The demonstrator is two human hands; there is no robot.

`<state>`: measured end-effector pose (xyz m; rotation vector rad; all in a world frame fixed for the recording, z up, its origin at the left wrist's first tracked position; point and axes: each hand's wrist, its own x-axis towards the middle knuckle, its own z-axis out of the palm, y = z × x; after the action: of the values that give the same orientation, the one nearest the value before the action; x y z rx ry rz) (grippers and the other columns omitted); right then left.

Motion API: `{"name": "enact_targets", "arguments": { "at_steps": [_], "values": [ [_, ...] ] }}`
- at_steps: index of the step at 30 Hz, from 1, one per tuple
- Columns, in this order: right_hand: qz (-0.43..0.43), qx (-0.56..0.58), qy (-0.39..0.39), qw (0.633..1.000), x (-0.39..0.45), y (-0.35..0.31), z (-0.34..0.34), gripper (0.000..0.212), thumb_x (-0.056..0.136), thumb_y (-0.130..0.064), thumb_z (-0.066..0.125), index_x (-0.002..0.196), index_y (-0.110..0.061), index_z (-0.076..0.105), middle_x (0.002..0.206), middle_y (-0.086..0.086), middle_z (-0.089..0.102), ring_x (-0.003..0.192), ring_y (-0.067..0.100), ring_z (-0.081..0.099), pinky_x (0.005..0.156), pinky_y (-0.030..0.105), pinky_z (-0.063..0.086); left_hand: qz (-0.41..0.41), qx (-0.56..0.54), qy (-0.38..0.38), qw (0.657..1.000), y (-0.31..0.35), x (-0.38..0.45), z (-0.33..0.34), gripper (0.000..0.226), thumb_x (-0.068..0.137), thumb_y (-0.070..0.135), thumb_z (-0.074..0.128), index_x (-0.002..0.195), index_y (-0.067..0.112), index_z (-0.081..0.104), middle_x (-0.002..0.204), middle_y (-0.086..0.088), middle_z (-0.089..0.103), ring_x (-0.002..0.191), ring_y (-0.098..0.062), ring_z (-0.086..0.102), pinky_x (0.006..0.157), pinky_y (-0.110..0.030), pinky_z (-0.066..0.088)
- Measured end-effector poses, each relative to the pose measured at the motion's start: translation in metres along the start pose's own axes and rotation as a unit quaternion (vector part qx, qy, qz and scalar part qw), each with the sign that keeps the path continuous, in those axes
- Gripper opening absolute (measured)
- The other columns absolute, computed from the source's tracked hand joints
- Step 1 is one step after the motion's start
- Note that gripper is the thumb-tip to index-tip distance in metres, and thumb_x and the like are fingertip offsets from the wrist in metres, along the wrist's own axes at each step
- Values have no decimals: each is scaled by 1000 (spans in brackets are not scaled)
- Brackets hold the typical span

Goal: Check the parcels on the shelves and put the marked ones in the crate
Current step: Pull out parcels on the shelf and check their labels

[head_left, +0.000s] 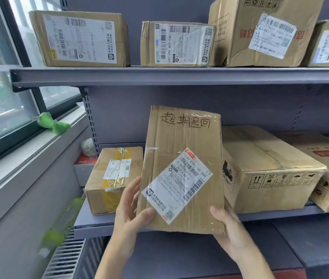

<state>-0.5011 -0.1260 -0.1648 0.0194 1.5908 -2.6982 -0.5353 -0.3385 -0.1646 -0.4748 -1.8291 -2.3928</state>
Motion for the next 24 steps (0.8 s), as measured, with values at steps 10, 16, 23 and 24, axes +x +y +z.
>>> {"name": "enact_targets", "arguments": {
  "at_steps": [10, 16, 23, 24],
  "values": [
    [-16, 39, 0, 999, -12, 24, -6, 110, 26, -39, 93, 127, -24, 51, 114, 7, 67, 101, 22, 66, 72, 33, 57, -110, 37, -78, 990, 22, 16, -10, 67, 57, 50, 69, 121, 46, 51, 130, 4, 57, 114, -19, 59, 93, -46, 49],
    [-28, 68, 52, 996, -36, 35, -7, 102, 25, -39, 93, 119, -17, 58, 113, 11, 67, 99, 24, 66, 75, 34, 58, -122, 14, -101, 987, 14, 12, 3, 63, 52, 46, 68, 113, 44, 54, 119, 1, 64, 104, -17, 65, 76, -30, 51],
    [-101, 66, 157, 980, -80, 33, -8, 91, 29, -45, 91, 111, -18, 64, 109, 7, 70, 96, 20, 68, 70, 27, 57, -141, -57, -132, 979, -18, -10, 24, 66, 49, 41, 64, 113, 30, 53, 103, 4, 69, 91, -11, 67, 63, -20, 52],
    [-109, 58, 168, 978, -84, 32, -8, 90, 31, -46, 90, 112, -17, 64, 111, 7, 69, 98, 20, 67, 74, 28, 56, -147, -67, -132, 978, -21, -12, 27, 66, 48, 42, 64, 112, 28, 53, 101, 4, 69, 90, -11, 67, 64, -23, 52]
  ]
}}
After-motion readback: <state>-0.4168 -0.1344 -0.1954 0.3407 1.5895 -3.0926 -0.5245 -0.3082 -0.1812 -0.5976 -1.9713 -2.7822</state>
